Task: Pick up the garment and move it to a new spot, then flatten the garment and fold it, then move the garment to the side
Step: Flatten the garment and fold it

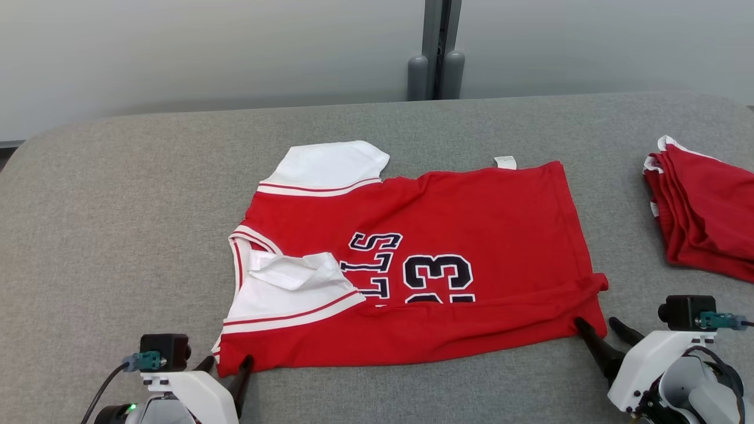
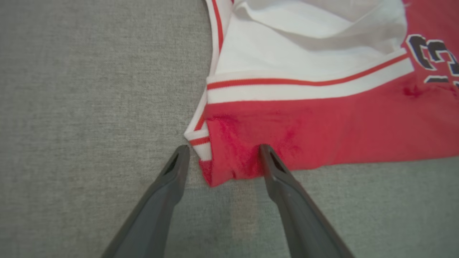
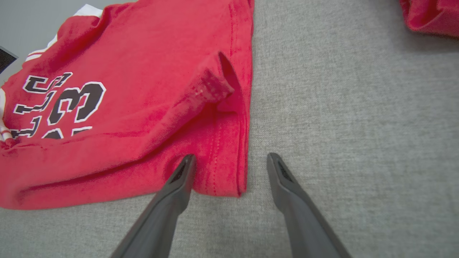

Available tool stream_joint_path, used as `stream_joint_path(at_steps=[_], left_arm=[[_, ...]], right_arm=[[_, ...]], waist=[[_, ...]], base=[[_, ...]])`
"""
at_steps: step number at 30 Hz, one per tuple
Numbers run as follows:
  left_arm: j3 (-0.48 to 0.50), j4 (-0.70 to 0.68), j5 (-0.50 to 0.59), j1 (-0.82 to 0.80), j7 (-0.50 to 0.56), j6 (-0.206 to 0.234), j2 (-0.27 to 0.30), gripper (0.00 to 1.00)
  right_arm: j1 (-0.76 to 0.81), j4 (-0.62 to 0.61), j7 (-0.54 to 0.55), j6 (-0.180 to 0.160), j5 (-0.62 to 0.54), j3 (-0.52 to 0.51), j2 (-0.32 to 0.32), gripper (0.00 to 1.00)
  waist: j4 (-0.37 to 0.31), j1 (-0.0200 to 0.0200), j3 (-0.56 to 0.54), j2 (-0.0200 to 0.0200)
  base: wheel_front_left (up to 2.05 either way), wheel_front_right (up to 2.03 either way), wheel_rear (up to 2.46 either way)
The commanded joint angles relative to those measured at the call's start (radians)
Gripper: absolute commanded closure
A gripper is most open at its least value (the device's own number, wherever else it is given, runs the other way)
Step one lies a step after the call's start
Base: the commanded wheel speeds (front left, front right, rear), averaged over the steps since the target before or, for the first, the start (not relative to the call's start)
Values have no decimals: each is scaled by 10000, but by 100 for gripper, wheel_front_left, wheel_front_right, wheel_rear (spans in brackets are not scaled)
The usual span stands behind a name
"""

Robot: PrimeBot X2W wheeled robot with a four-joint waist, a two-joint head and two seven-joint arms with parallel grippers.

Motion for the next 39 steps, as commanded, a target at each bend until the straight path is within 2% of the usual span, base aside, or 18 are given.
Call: stream_joint_path(at_steps=[1,3,4,5,6,7,8,9,14,21,28,39], left_arm=[[-51,113,-40,-236,111,-104,-37,0],[-148,231,-45,-287,323,-155,-30,0],[-191,257,-77,-295,416,-186,-48,0],[-214,271,-109,-323,493,-196,-63,10],[-226,270,-134,-348,552,-189,-68,28],[-229,263,-156,-356,590,-172,-72,54],[-223,255,-169,-359,618,-156,-74,67],[-183,243,-197,-356,601,-131,-83,100],[-183,199,-321,-202,743,-178,26,100],[-137,-598,-617,376,1178,-265,552,100],[-255,-1774,-867,1279,1858,9,1255,100],[-445,-3222,-1067,2049,2689,381,1892,100]], right_arm=[[-87,35,108,1,93,100,20,0],[-125,54,179,1,157,210,43,0],[-163,69,213,1,183,254,47,10],[-205,85,270,1,187,310,52,45],[-237,93,278,1,207,356,62,60],[-260,100,298,1,234,388,69,80],[-284,99,294,1,242,418,62,100],[-310,112,288,1,234,444,48,100],[-280,91,223,1,297,600,-29,100],[167,-360,474,1,749,674,-468,100],[1178,-1021,1068,0,1304,723,-1070,100],[2345,-2130,1785,0,1523,193,-1677,100]], waist=[[-29,0,34,0],[-59,0,50,0],[-71,0,53,0],[-80,0,52,0],[-88,0,44,0],[-93,0,29,0],[-96,0,9,0],[-95,0,-13,0],[-71,0,-195,0],[16,0,-632,0],[109,0,-1131,0],[81,0,-1162,0]], base=[[0,0,0],[0,0,0],[0,0,0],[0,0,0],[0,0,0],[0,0,0],[0,0,0],[0,0,0],[0,0,0],[0,0,0],[0,0,0],[0,0,0]])
